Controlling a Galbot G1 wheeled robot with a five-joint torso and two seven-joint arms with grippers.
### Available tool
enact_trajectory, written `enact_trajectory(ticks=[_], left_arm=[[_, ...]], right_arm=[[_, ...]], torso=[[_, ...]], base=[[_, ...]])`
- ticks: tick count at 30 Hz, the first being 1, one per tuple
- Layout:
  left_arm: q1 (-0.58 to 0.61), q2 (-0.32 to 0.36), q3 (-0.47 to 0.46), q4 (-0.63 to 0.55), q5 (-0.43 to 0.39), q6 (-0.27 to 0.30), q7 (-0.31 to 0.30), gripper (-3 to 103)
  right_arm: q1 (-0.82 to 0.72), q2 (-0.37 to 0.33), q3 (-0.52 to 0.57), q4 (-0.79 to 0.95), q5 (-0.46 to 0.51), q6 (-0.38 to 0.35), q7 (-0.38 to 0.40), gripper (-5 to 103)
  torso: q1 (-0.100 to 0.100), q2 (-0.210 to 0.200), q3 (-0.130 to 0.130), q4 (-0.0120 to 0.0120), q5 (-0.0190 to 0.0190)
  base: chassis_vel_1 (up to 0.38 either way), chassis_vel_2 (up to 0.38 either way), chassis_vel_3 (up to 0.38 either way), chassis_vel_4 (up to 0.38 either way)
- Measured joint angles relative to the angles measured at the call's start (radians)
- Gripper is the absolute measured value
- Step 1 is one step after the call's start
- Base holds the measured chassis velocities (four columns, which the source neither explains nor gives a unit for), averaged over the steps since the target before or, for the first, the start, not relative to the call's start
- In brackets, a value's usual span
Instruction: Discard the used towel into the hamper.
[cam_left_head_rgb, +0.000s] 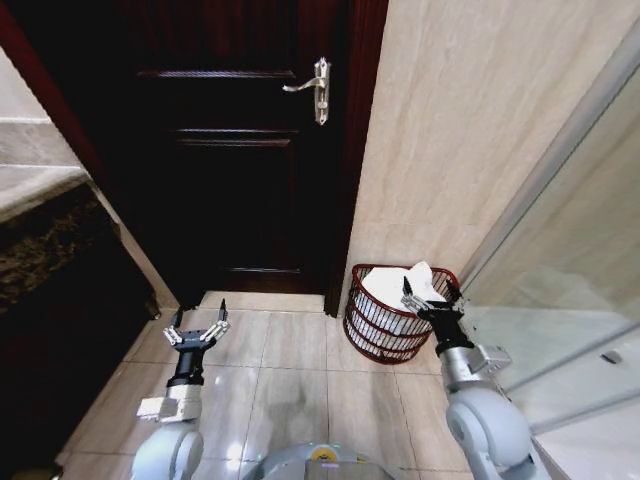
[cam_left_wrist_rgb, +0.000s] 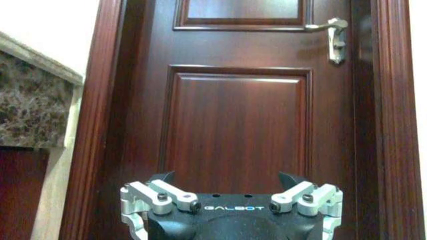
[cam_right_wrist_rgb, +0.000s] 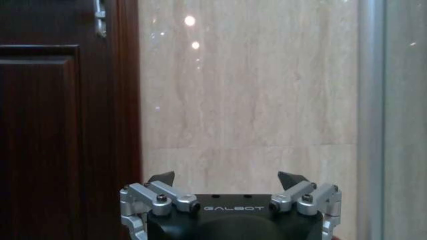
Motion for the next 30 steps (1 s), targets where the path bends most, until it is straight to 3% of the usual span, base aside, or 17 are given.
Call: enact_trajectory(ticks=[6,13,23,30], left_arm=[[-0.007,0.024,-0.015,-0.038,-0.005,0.083,-0.013,100],[0.004,0.032,-0.008,-0.089,0.006,0.149,-0.014,100],[0.012,-0.005,-0.015,-0.105,0.051,0.163,0.013,100],[0.019,-0.006,-0.021,-0.121,0.044,0.176,-0.003,100]], right_arm=[[-0.007,0.047,0.065,-0.023,-0.048,0.040,-0.058,100],[-0.064,0.164,0.072,-0.005,-0.135,0.069,-0.143,100],[-0.113,0.189,0.076,0.000,-0.144,0.096,-0.167,100],[-0.128,0.204,0.056,0.008,-0.160,0.095,-0.168,100]], torso=[[0.000,0.000,0.000,-0.0001,0.0001],[0.000,0.000,0.000,-0.0001,0.0001],[0.001,0.004,0.003,0.0000,0.0001],[0.011,0.033,0.022,0.0000,0.0001]], base=[[0.000,0.000,0.000,0.000],[0.000,0.000,0.000,0.000],[0.000,0.000,0.000,0.000],[0.000,0.000,0.000,0.000]])
